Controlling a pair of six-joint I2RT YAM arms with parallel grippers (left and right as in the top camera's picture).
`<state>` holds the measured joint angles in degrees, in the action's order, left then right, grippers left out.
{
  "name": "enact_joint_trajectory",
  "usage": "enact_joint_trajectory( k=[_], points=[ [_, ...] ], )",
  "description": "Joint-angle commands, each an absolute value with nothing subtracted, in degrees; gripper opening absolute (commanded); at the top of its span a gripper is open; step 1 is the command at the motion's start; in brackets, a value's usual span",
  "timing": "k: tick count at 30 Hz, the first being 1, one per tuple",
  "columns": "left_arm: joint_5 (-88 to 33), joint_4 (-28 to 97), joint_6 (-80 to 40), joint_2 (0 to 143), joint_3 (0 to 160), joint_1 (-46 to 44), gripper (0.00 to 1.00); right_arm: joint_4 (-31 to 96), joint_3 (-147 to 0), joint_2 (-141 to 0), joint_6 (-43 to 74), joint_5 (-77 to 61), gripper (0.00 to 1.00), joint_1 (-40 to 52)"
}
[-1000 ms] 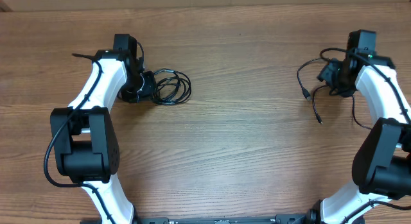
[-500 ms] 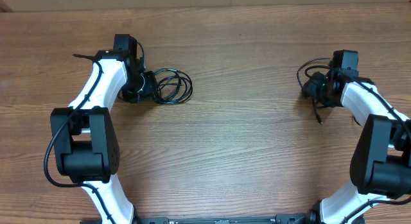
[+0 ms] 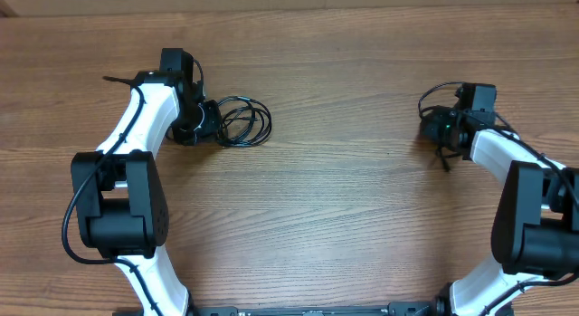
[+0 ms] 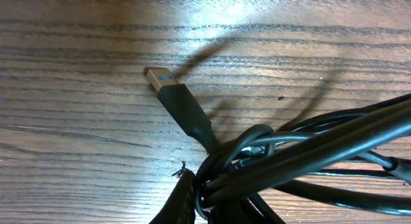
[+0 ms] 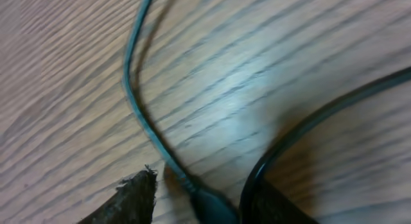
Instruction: Untangle cables
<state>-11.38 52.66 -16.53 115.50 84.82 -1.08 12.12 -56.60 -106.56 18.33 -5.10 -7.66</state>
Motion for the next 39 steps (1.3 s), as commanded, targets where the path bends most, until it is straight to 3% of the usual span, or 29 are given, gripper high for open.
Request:
enact_joint_trajectory(
  k=[1, 6, 12, 17, 26, 31, 34, 35, 36, 37, 38, 39],
  points=[
    [-12.1, 52.5, -16.3, 115.1, 84.5, -1.2, 0.04, 12.1, -55.7, -106.5, 14.3, -3.3, 0.41, -5.7],
    [-12.1, 52.5, -16.3, 115.1, 84.5, -1.2, 0.04, 14.7, -55.7, -106.5, 14.3, 6.6, 0.35, -5.5],
    [-12.1, 52.4, -16.3, 115.1, 84.5, -1.2, 0.04, 15.9, -55.7, -106.5, 14.3, 12.3, 0.17, -6.0],
    [-12.1, 52.4, -16.3, 115.1, 84.5, -1.2, 0.04, 15.0, -55.7, -106.5, 15.0, 12.6, 0.16, -10.0],
    [-12.1, 52.1, -16.3, 115.1, 84.5, -1.2, 0.05, 15.7, -55.7, -106.5, 22.7, 8.7, 0.16, -28.4],
    [-12.1, 51.8, -16.3, 115.1, 84.5, -2.0, 0.07, 15.6, -55.7, -106.5, 22.7, 4.6, 0.17, -33.0],
    [-12.0, 51.6, -16.3, 115.1, 84.4, -2.5, 0.09, 16.7, -55.8, -106.5, 22.7, 4.6, 0.25, -33.0],
    [-12.0, 51.6, -16.3, 115.1, 84.5, -2.5, 0.09, 17.9, -56.5, -106.5, 22.7, 4.6, 0.32, -33.0],
    [-12.0, 51.6, -16.3, 115.1, 84.5, -2.6, 0.09, 20.5, -58.2, -106.5, 22.7, 4.6, 0.47, -33.0],
    [-12.0, 51.6, -16.3, 115.1, 84.5, -2.6, 0.09, 23.0, -60.1, -106.5, 22.7, 4.5, 0.72, -33.0],
    [-12.0, 51.6, -16.3, 115.1, 84.5, -2.6, 0.1, 25.3, -61.9, -106.5, 22.7, 4.3, 0.89, -33.0],
    [-12.0, 51.6, -16.3, 115.1, 84.5, -2.6, 0.1, 27.9, -64.1, -106.5, 22.7, 4.1, 1.0, -33.0]
  ],
)
